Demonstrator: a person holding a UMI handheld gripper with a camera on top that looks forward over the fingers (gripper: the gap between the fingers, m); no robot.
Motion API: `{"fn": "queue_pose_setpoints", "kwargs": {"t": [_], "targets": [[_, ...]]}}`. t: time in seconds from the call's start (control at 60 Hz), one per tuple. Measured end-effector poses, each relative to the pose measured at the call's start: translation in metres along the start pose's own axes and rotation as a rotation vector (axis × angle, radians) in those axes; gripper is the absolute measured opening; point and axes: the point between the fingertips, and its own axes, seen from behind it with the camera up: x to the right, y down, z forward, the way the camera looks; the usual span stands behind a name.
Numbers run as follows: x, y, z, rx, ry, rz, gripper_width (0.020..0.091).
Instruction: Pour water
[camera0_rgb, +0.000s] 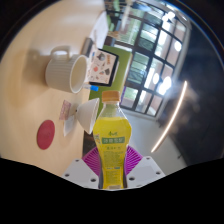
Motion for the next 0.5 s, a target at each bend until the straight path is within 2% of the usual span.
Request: {"fn": "queue_pose_setpoints", "kwargs": {"t": [0.233,0.5], "targets": [[0.011,-0.031,0.023,0.067,0.024,-0.443,0.0264],[0.009,-0.044,0.036,0.079,0.024,-0.447,0.0264]]}}
